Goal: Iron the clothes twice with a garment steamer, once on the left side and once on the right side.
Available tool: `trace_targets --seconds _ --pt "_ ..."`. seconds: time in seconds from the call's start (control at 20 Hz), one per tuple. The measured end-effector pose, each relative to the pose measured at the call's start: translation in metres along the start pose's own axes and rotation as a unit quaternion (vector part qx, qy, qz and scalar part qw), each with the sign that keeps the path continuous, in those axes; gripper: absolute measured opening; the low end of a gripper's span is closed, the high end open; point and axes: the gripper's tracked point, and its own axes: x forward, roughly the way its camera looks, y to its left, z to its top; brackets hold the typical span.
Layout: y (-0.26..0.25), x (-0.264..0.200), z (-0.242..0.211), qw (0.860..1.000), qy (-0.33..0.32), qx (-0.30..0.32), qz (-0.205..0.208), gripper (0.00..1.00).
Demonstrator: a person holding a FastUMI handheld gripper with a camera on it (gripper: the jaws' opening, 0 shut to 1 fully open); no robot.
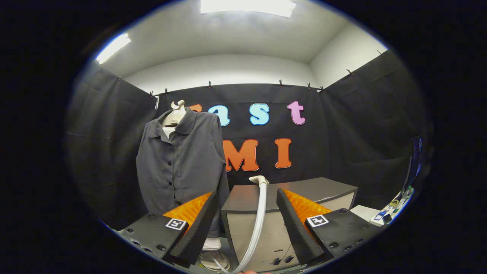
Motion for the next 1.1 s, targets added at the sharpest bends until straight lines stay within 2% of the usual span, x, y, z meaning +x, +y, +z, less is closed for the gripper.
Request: trace_targets --seconds 0.3,0.45,0.6,0.85,0.95,1.1 --pt "-0.014 0.003 0.005 1.0 -0.009 0.02 -0.016 0.99" --pt "-0.014 0.007 -0.012 0.999 0.016 0.036 -0.018 0.98" --pt "-0.019 0.008 -0.009 0.998 0.024 0.048 -0.02 0.98" --pt "-0.03 0.025 0.037 0.998 -0.017 0.061 -0.015 0.98" --pt "-0.039 0.038 0.065 0.998 -0.046 0.044 -0.025 0.98" --pt "-0.033 0.077 0.094 0.998 -0.056 0.003 -0.005 0.98"
